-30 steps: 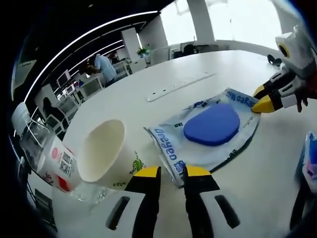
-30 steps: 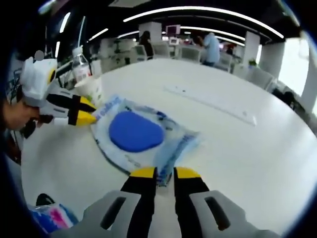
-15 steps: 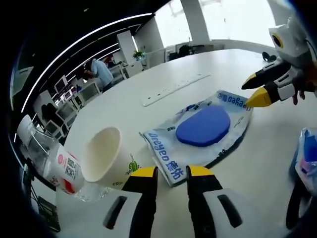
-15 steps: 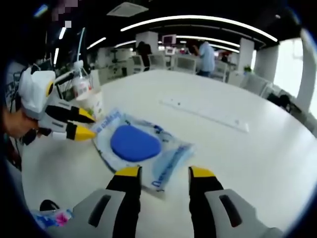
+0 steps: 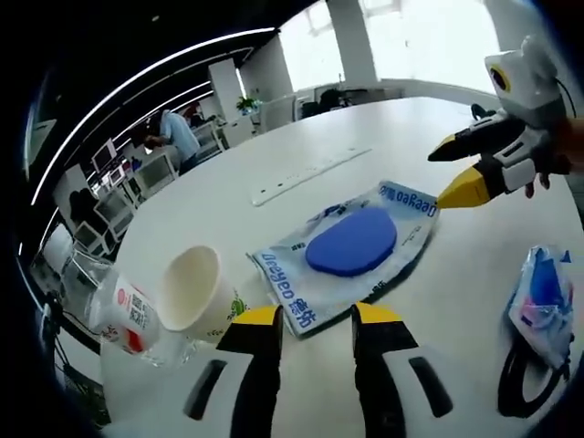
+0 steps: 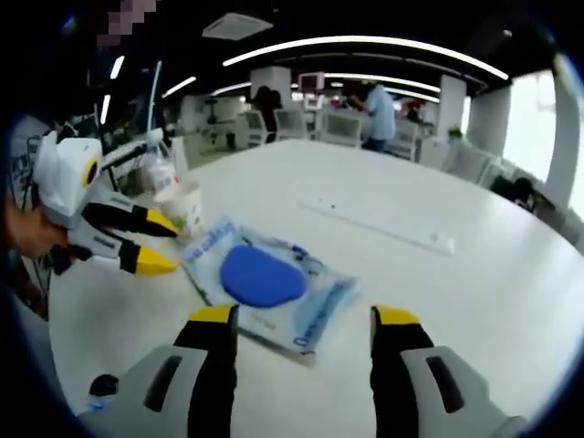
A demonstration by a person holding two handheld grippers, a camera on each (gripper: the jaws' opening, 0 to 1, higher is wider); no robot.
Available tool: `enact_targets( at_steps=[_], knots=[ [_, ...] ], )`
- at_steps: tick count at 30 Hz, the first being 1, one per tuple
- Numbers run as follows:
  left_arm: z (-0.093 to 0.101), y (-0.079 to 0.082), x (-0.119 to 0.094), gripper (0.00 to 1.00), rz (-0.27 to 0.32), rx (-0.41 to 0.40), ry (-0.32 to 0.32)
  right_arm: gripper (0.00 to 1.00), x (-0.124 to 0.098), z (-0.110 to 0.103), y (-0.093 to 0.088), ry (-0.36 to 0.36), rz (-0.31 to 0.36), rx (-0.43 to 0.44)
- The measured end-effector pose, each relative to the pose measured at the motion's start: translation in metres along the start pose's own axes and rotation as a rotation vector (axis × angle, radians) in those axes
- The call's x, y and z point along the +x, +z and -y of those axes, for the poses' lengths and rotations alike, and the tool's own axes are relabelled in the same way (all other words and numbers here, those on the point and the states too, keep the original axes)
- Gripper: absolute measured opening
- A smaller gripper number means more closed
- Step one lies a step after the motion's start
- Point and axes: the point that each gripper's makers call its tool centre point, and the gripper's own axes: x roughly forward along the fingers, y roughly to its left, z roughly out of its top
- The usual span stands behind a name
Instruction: Arrange the tabletop items into an orderly group along one side of the table until the central work area is clear of visible clutter.
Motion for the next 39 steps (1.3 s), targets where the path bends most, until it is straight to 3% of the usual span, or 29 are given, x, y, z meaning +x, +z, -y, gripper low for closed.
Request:
enact_targets(
  at_steps=[6,8,16,26,31,35,39],
  knots=[
    [0.002,0.009,-0.013,0.34,0.014,0.005,-0.011,0.66,-0.012,-0.008,0.011,0.016,0.033,0.027],
    [0.009,0.013,-0.016,0.38,0.021,0.014,-0.063,0.67,-0.016,-0.009,0.014,0.015,0.039,0.030],
    [0.003,0.027,-0.033,0.44,0.043,0.009,-0.065,0.75,-0.030,-0.014,0.025,0.013,0.058,0.037],
    [0.006,0.033,-0.056,0.65,0.061,-0.027,-0.080,0.92,-0.051,-0.020,0.029,0.017,0.071,0.070],
    [0.011,0.036,-0.067,0.80,0.078,0.009,-0.078,0.99,-0.061,-0.027,0.028,0.023,0.076,0.072],
    [0.014,0.037,-0.075,0.97,0.083,-0.031,-0.084,1.00,-0.069,-0.032,0.026,0.033,0.072,0.066],
    [0.016,0.037,-0.083,0.99,0.082,-0.041,-0.082,1.00,-0.078,-0.038,0.024,0.042,0.073,0.062]
  ],
)
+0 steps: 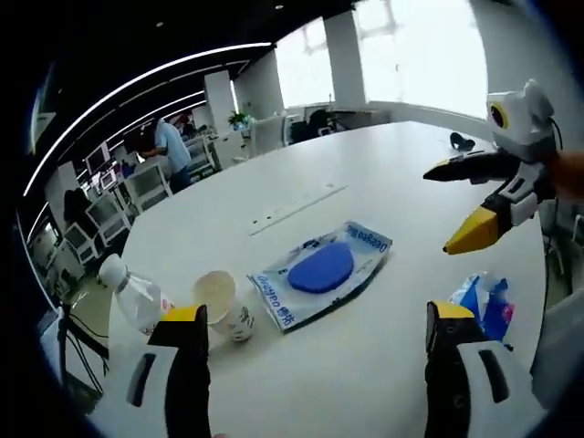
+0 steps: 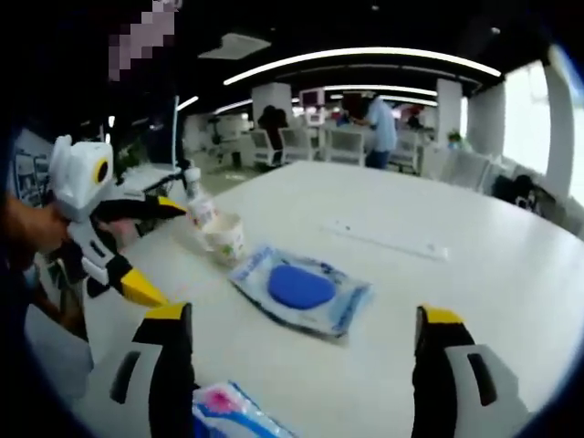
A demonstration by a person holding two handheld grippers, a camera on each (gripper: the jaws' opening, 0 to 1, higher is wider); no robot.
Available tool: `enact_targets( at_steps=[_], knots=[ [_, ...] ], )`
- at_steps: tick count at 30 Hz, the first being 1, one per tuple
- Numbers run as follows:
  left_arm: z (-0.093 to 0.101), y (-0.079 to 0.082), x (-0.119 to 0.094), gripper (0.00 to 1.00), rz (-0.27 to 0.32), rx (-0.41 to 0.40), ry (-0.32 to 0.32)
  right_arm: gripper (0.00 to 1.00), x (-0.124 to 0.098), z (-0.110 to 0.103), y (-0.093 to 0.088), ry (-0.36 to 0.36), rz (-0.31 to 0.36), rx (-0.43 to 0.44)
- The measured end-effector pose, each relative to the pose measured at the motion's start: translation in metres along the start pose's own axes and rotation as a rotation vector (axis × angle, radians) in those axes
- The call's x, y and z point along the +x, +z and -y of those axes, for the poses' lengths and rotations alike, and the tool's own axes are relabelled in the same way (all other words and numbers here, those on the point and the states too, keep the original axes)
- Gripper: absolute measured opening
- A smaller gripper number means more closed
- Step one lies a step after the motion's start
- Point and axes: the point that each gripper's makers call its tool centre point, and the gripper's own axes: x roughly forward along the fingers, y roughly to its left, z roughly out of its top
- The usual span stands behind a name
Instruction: Arrange the tabletop items into an orderly group along one side of the table until the central work area is clear of visible clutter.
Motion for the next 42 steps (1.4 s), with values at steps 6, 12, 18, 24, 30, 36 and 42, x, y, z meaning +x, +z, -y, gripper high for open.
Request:
enact_targets(
  at_steps=[6,12,18,24,30,36,42],
  knots=[
    [0.006,-0.001,-0.011,0.99,-0.001,0.008,0.002,1.00,-0.013,-0.004,-0.005,0.002,-0.001,-0.009],
    [0.018,-0.003,-0.018,0.99,-0.005,0.032,-0.008,1.00,-0.023,-0.003,-0.010,0.003,-0.003,-0.009],
    [0.031,-0.004,-0.021,0.98,-0.017,0.069,-0.033,1.00,-0.033,-0.004,-0.018,-0.004,-0.003,0.009],
    [0.039,-0.002,-0.023,0.96,-0.010,0.083,-0.047,0.99,-0.038,-0.004,-0.023,-0.008,-0.004,-0.010],
    [0.052,-0.006,-0.025,0.93,-0.021,0.089,-0.067,0.98,-0.049,-0.001,-0.031,-0.020,-0.008,-0.004],
    [0.069,-0.010,-0.025,0.90,-0.027,0.073,-0.088,0.88,-0.061,0.001,-0.045,-0.020,-0.025,-0.025],
    [0.085,-0.017,-0.022,0.86,-0.046,0.079,-0.108,0.79,-0.064,0.000,-0.060,-0.015,-0.053,0.002]
  ],
)
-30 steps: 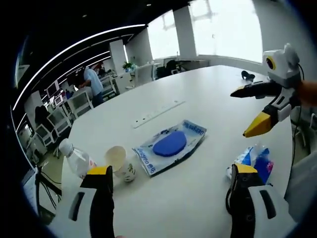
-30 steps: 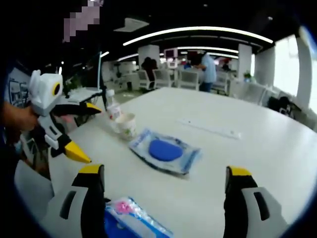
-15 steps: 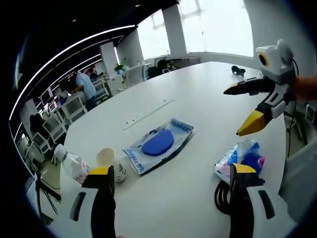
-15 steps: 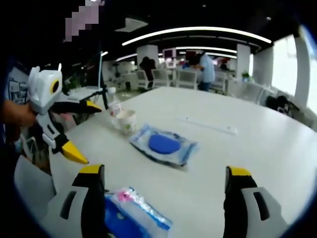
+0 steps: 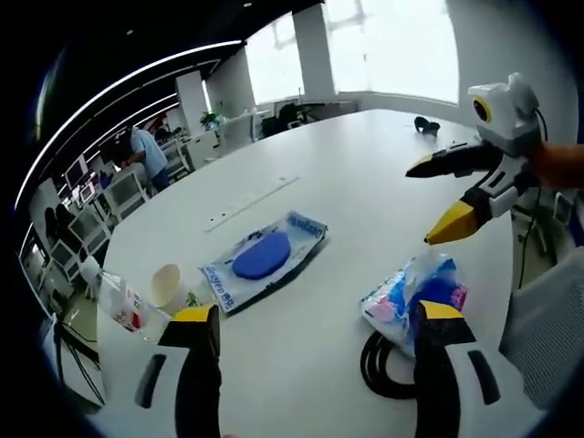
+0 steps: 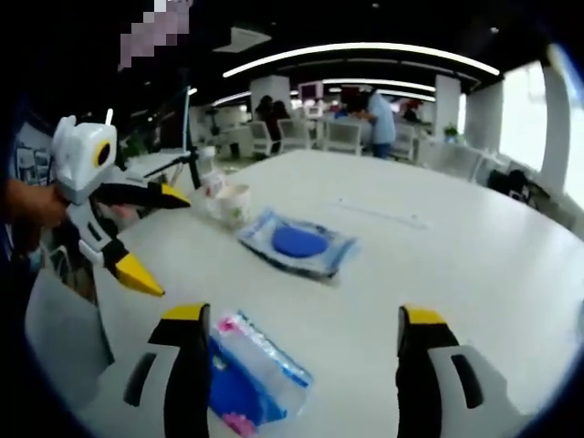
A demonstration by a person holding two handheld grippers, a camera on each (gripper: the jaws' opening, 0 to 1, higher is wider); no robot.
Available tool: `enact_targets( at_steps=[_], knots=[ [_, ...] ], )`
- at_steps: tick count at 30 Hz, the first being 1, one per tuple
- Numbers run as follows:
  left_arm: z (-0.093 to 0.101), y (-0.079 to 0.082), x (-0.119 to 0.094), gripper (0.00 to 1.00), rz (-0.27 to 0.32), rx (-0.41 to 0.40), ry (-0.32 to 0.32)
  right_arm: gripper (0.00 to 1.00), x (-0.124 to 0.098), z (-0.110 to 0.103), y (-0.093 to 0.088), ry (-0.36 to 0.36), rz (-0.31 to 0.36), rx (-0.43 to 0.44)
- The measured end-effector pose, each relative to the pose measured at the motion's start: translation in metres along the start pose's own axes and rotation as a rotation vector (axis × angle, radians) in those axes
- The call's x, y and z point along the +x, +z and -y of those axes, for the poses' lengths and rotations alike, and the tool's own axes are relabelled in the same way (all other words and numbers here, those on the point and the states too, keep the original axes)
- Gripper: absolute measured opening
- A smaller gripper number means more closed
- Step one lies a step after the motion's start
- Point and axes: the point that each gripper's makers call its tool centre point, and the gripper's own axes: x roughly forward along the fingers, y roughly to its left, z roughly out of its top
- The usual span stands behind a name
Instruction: Arrange the tabletop items into an orderly group along one side of the table until the central work area is clear of visible clutter.
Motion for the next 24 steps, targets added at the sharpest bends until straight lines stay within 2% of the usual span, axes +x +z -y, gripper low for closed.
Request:
enact_targets(
  at_steps=[4,12,18,24],
  knots=[
    [0.009,-0.002,0.004,0.80,-0.009,0.000,-0.020,0.71,-0.004,-0.004,-0.015,0.020,-0.028,0.018],
    [0.031,-0.019,0.015,0.70,-0.056,0.025,-0.068,0.61,-0.008,-0.004,-0.044,0.029,-0.068,0.091],
    [0.044,-0.028,0.020,0.62,-0.088,0.038,-0.103,0.57,-0.009,-0.009,-0.061,0.045,-0.103,0.117],
    [0.060,-0.035,0.028,0.45,-0.115,0.019,-0.150,0.48,-0.014,-0.007,-0.078,0.050,-0.150,0.128]
  ],
)
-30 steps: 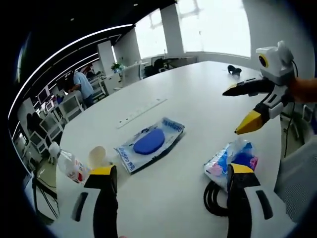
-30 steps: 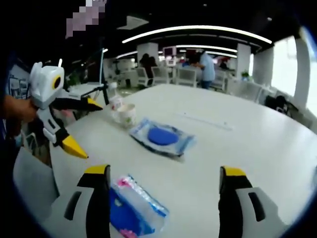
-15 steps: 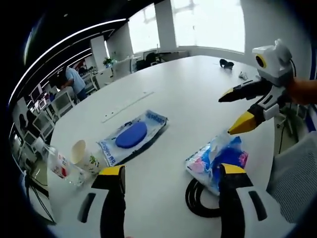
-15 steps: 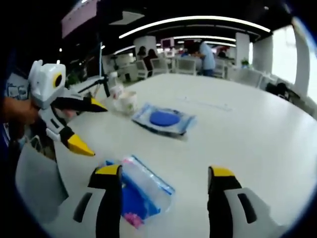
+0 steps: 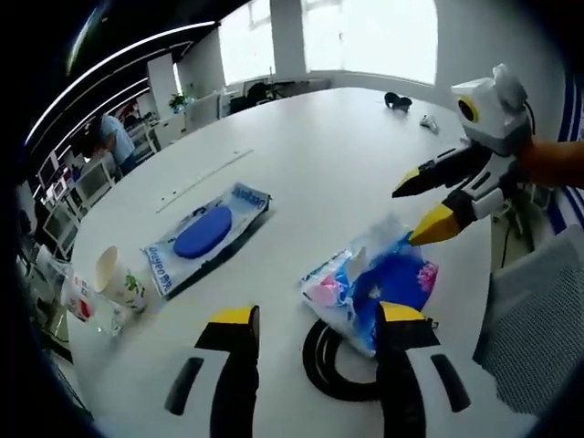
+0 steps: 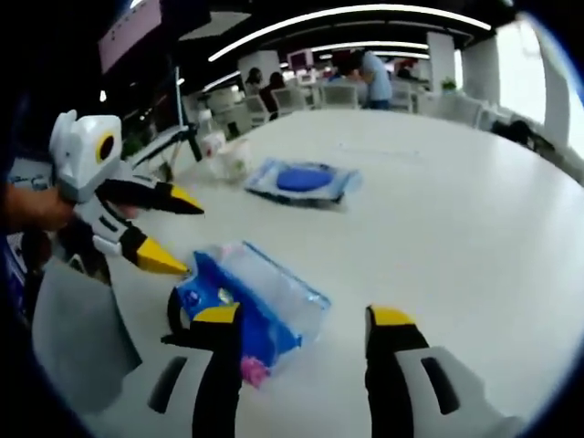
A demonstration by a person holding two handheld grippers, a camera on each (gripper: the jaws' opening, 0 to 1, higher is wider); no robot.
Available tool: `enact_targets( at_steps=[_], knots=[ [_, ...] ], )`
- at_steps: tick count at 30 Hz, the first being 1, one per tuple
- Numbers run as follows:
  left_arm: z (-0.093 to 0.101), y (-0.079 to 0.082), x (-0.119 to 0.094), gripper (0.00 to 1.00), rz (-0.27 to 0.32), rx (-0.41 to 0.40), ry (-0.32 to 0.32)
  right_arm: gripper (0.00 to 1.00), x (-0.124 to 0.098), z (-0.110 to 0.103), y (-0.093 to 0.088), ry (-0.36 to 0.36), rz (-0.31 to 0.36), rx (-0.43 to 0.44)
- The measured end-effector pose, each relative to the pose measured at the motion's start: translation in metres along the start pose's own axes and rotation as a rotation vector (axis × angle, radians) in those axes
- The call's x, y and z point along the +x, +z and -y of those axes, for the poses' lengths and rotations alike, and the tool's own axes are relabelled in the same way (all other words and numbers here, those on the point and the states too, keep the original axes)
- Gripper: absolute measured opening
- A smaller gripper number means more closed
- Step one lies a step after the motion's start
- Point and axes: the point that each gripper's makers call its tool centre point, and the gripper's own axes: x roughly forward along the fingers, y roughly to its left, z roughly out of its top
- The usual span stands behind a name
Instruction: Arrange the tabletop items into an orderly group along one side of the table until the central work area is clear of visible clutter.
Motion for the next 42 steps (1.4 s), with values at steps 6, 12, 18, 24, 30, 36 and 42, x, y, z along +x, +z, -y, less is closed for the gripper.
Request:
enact_targets(
  at_steps=[6,12,18,24,30,36,42],
  knots=[
    [0.015,-0.008,0.007,0.24,-0.028,-0.001,-0.034,0.38,0.005,-0.005,-0.018,0.020,-0.042,0.063],
    [0.016,-0.012,0.010,0.13,-0.047,0.014,-0.044,0.25,0.008,-0.012,-0.029,0.056,-0.094,0.092],
    [0.014,-0.012,0.011,0.10,-0.057,0.012,-0.041,0.20,0.007,-0.009,-0.027,0.058,-0.088,0.122],
    [0.014,-0.012,0.010,0.04,-0.065,0.002,-0.046,0.13,0.008,-0.008,-0.029,0.057,-0.101,0.127],
    [0.016,-0.013,0.010,0.03,-0.083,-0.025,-0.053,0.08,0.008,-0.006,-0.027,0.054,-0.102,0.109],
    [0.019,-0.012,0.010,0.02,-0.089,0.007,-0.044,0.02,0.006,-0.004,-0.018,0.049,-0.068,0.084],
    [0.018,-0.011,0.009,0.02,-0.091,0.042,-0.038,0.00,0.004,-0.002,-0.010,0.043,-0.026,0.096]
  ],
)
